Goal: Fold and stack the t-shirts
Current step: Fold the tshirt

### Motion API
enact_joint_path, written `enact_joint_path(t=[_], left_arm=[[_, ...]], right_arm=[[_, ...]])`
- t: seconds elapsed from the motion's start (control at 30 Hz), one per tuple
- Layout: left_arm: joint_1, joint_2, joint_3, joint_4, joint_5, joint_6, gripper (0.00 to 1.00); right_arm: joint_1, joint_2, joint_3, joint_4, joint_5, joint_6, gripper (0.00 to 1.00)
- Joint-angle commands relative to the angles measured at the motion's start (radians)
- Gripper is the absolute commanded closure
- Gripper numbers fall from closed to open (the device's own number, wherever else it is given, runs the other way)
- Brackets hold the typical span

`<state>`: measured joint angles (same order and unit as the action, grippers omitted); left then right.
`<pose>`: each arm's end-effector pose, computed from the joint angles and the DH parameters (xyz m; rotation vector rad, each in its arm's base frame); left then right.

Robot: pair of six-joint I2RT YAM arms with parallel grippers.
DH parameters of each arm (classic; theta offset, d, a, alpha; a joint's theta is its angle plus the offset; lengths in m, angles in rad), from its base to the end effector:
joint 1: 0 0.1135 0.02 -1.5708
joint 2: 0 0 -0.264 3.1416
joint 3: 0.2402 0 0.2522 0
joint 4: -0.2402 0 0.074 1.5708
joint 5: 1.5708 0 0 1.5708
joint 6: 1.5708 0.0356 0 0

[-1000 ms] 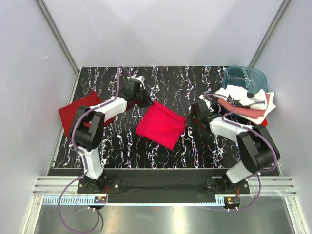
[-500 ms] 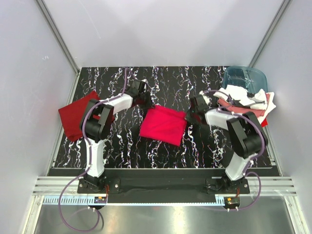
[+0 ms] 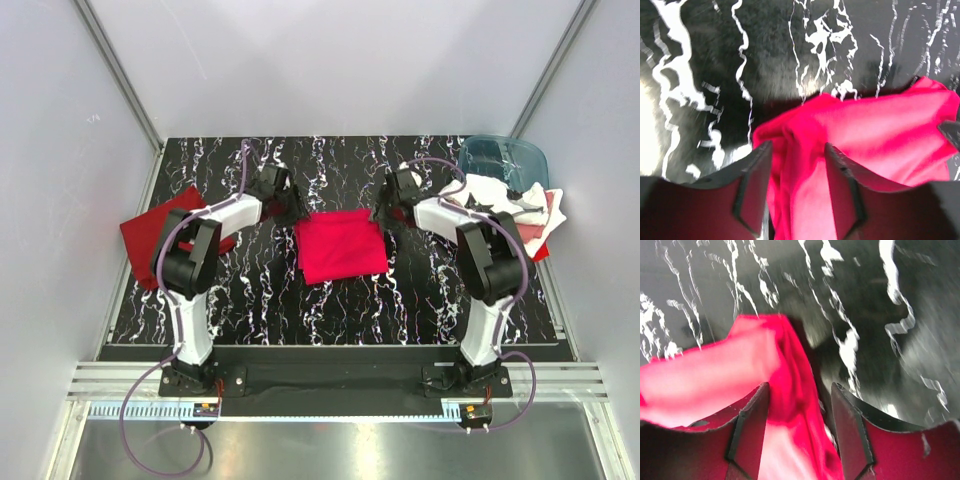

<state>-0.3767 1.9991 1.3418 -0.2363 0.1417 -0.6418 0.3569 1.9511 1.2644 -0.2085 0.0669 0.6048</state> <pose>0.3968 -0.1624 0.1663 -0.2741 2.5388 -0.5965 0.3887 0.1424 0.1643 0.3373 2.4701 0.3310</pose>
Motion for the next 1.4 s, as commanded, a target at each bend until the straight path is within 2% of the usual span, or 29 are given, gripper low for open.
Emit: enact_joint_path(t=[0.0,0.23,0.33,0.57,0.6,0.67,0.73,0.77,0.87,1.13,1.23,1.37], left_arm=[[-0.004,-0.12,-0.024,0.016,-0.065,-0.001,0.46],[-0.028,-0.223,-0.073,-0.014,-0.161,0.008,0.39],[-0.047,-0.233,-0.072,0.002,-0.146,0.019,0.41],[-0.132,-0.139,0.029,0.04,-0.03,0.099,0.48],[-0.154,-0.123,0.046,0.04,-0.007,0.109,0.48],[-0.166,-0.07,0.083,0.029,0.004,0.102,0.52],[-0.169,-0.028,0.094,0.029,0.033,0.067,0.53],[-0.166,0.012,0.112,0.019,0.032,0.042,0.55],[-0.153,0.07,0.131,-0.018,0.035,0.013,0.57],[-0.107,0.109,0.102,-0.071,-0.013,-0.062,0.59],[-0.102,0.095,0.094,-0.052,-0.014,-0.055,0.59],[-0.11,0.044,0.066,-0.006,0.021,-0.035,0.56]], right_arm=[[0.001,-0.182,-0.083,-0.005,0.011,-0.01,0.4],[0.01,-0.339,-0.258,0.046,-0.094,0.023,0.4],[0.025,-0.371,-0.338,0.078,-0.116,0.032,0.44],[0.051,-0.334,-0.358,0.073,-0.093,0.044,0.47],[0.054,-0.324,-0.362,0.073,-0.092,0.047,0.5],[0.054,-0.32,-0.369,0.072,-0.091,0.052,0.7],[0.056,-0.33,-0.381,0.055,-0.076,0.055,0.8],[0.054,-0.339,-0.39,0.055,-0.073,0.056,0.9],[0.054,-0.371,-0.445,0.06,-0.076,0.059,1.0],[0.054,-0.5,-0.586,0.055,-0.006,0.082,0.99],[0.054,-0.492,-0.611,0.054,0.001,0.111,0.91],[0.053,-0.481,-0.594,0.026,0.023,0.122,0.87]])
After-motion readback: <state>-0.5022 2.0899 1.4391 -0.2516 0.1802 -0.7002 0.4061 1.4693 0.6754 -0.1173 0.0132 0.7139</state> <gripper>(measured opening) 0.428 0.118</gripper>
